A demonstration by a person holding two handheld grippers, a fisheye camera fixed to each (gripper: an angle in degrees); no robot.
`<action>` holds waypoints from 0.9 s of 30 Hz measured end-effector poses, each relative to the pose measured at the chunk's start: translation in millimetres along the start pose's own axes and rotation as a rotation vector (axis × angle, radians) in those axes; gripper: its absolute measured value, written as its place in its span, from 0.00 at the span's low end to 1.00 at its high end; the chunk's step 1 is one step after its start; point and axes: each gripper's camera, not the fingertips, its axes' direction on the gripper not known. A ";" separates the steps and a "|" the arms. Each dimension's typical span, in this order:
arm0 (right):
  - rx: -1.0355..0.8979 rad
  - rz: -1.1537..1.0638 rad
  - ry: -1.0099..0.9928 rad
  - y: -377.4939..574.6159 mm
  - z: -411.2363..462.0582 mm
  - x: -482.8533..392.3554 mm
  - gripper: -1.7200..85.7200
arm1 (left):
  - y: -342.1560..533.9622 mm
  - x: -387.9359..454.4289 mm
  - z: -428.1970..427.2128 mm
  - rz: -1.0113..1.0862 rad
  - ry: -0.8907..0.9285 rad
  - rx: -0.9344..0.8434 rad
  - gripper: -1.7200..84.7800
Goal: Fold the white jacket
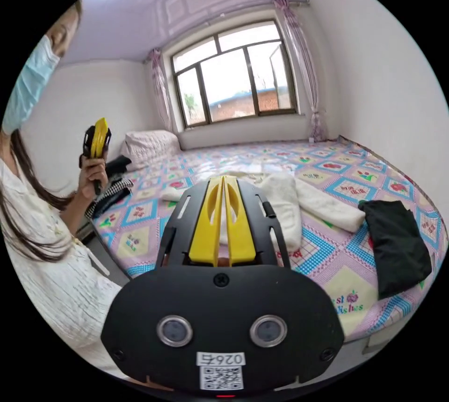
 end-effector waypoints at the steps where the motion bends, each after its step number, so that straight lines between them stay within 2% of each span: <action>1: -0.031 0.000 0.026 8.6 17.6 4.1 0.01 | 3.1 -8.2 14.3 -0.012 -0.154 -0.115 0.01; 2: -0.072 0.019 0.046 18.0 37.8 11.3 0.01 | 5.9 -14.1 20.0 -0.032 -0.239 -0.156 0.01; 4: -0.133 0.048 0.051 33.5 69.5 22.8 0.01 | 22.8 -37.8 40.2 -0.059 -0.534 -0.285 0.02; 6: -0.187 0.064 0.033 49.5 102.1 30.7 0.01 | 38.3 -58.6 57.8 -0.066 -0.685 -0.393 0.04; 7: -0.230 0.063 0.019 58.7 125.5 33.4 0.02 | 49.6 -74.1 70.3 -0.083 -0.771 -0.462 0.08; 10: -0.324 0.039 0.027 79.1 185.2 35.6 0.04 | 75.9 -106.3 106.9 -0.072 -0.878 -0.629 0.16; 13: -0.413 -0.016 0.082 97.2 245.8 38.7 0.07 | 99.4 -135.3 150.9 -0.033 -0.907 -0.836 0.21; 16: -0.471 -0.110 0.165 113.7 296.2 42.0 0.09 | 119.0 -158.4 189.6 0.014 -0.914 -1.033 0.22; 18: -0.519 -0.162 0.204 123.4 323.6 46.6 0.10 | 125.2 -171.3 201.4 0.001 -0.904 -1.085 0.22; 21: -0.568 -0.190 0.245 138.1 359.7 62.0 0.12 | 126.8 -189.0 206.7 -0.053 -0.893 -1.129 0.21; 27: -0.617 -0.209 0.328 149.0 420.6 81.6 0.12 | 99.1 -209.2 191.0 -0.083 -0.848 -1.063 0.16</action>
